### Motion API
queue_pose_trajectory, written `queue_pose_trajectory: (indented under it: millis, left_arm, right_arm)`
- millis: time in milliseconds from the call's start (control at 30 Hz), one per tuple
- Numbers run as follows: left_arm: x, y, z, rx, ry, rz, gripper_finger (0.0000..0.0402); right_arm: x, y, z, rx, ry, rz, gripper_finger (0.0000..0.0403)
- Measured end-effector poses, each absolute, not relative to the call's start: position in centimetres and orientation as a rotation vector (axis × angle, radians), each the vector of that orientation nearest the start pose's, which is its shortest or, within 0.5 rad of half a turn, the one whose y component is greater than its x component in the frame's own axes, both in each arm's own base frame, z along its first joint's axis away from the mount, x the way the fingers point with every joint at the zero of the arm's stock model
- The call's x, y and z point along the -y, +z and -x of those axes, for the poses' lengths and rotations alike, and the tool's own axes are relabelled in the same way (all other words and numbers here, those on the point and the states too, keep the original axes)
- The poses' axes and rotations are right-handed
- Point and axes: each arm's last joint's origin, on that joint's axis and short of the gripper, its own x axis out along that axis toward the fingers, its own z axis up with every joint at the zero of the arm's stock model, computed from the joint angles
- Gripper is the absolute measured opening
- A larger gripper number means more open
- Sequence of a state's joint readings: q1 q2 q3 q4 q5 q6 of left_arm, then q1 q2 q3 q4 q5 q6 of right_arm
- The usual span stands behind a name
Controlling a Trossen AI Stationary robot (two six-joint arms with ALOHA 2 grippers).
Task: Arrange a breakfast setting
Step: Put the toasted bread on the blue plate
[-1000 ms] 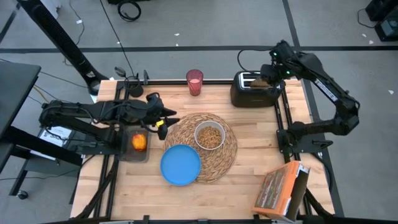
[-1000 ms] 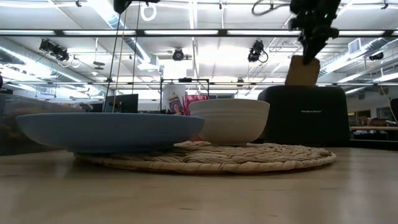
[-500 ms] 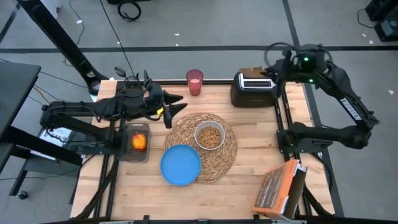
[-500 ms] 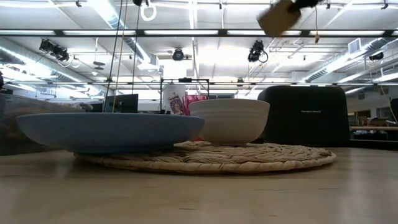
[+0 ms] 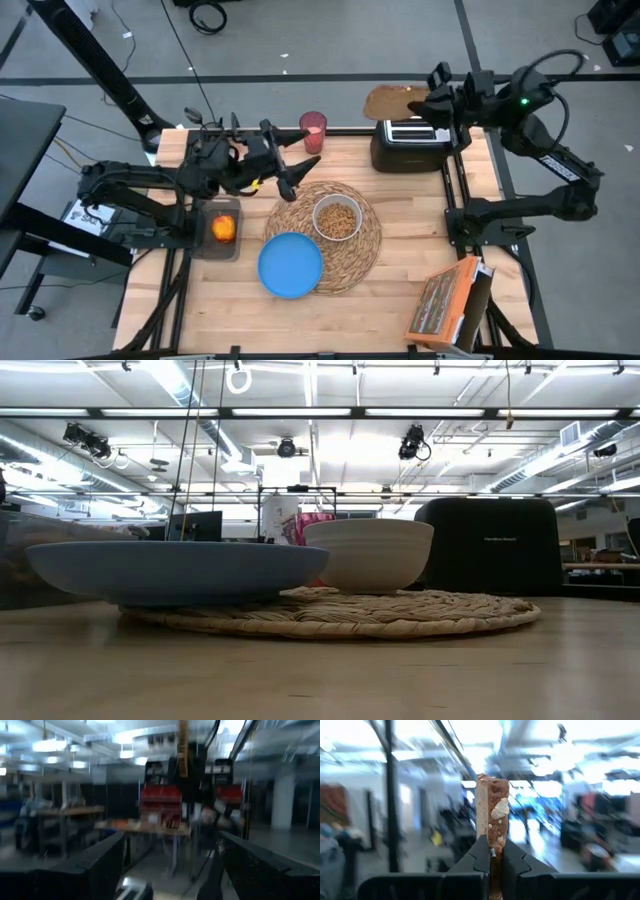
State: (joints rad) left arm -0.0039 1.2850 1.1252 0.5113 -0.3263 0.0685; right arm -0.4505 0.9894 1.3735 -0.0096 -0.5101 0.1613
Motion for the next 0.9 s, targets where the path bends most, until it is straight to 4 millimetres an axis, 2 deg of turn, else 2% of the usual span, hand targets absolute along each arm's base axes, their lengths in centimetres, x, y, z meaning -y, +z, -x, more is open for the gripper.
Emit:
queue_pose_trajectory:
  millis: [200,300,467,600,733,900]
  left_arm:
    - [-0.1,41.4,-28.8,0.418,0.25,-0.007,0.0318]
    - [1.1,42.1,-27.5,0.395,0.231,-0.053,0.0318]
    - [2.6,43.1,-23.6,0.269,0.223,-0.082,0.0318]
    - [3.4,43.3,-20.0,0.163,0.197,-0.01,0.0318]
    - [3.9,43.1,-16.8,0.074,0.14,0.096,0.031]
    - [4.3,42.6,-14.0,-0.014,0.071,0.191,0.0297]
  right_arm:
    - [4.6,50.8,-19.4,0.431,0.208,-0.059,0.0019]
    - [3.4,50.1,-21.6,0.425,0.254,-0.093,0.0019]
    - [0.3,48.5,-25.3,0.367,0.355,-0.14,0.0019]
    - [-2.9,46.4,-28.2,0.292,0.392,-0.164,0.0019]
    - [-6.3,43.9,-31.1,0.205,0.357,-0.19,0.0019]
    - [-10.4,39.8,-34.2,0.076,0.277,-0.246,0.0019]
